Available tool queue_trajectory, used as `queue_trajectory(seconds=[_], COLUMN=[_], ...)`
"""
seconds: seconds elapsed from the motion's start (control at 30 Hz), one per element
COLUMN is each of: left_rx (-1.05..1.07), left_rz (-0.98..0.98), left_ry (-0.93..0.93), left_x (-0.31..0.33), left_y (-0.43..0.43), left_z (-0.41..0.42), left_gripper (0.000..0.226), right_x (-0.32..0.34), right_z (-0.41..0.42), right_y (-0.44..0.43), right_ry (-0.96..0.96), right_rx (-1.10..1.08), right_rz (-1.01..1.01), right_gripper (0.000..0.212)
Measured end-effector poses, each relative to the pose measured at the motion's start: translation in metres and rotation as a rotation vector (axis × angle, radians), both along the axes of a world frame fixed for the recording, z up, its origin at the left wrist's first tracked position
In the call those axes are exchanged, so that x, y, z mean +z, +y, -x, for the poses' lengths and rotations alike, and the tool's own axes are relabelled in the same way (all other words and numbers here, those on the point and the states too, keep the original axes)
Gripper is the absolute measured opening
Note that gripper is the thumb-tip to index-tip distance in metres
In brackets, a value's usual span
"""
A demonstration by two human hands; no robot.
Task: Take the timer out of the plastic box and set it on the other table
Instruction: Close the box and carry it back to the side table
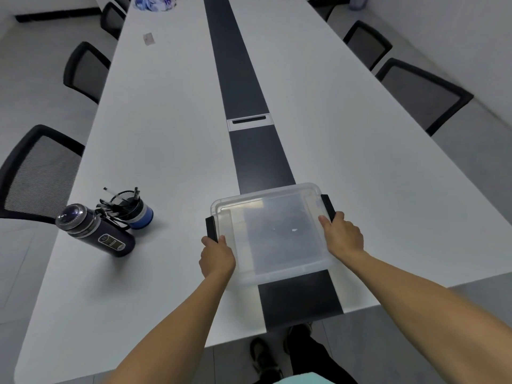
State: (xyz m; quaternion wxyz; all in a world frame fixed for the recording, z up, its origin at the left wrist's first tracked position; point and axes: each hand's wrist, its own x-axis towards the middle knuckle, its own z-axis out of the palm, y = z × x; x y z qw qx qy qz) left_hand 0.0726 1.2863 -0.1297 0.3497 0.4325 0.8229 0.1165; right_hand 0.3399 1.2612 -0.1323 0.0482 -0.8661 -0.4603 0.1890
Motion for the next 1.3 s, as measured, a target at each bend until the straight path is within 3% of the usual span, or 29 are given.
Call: queue_trajectory(seconds=[0.2, 0.33, 0.5, 0.63, 0.83, 1.13, 1.3], left_rx=[-0.084, -0.125, -0.144, -0.070, -0.019, 0.301, 0.520], left_rz=[-0.077, -0.088, -0.024, -0.033, -0.118, -0.283, -0.288], left_ry=[0.099, 0.093, -0.051, -0.144, -0.105, -0.010, 0.050], left_x=[-0.009, -0.009, -0.007, 0.000, 0.027, 0.075, 0.083], left_y=[-0.004, -0.006, 0.010, 0.022, 0.019, -0.028, -0.095], left_z=[-0.001, 0.002, 0.018, 0.030, 0.048, 0.089, 0.105], left_gripper=[0.042, 0.045, 0.060, 0.056, 0.056, 0.057, 0.057], right_x=[0.001, -0.004, -0.002, 0.007, 0.042, 0.085, 0.099], right_z=[0.006, 0.003, -0.009, -0.004, 0.009, 0.063, 0.108], right_y=[-0.002, 0.001, 0.017, 0.022, 0.045, 0.093, 0.094], right_ry=[-0.175, -0.087, 0.200, 0.151, 0.105, 0.171, 0.216], right_rx=[0.101, 0.086, -0.009, -0.023, 0.105, 0.443, 0.681], right_rz=[0.008, 0.027, 0.017, -0.032, -0.072, -0.106, -0.101], right_gripper=[0.049, 0.049, 0.057, 0.054, 0.049, 0.062, 0.056])
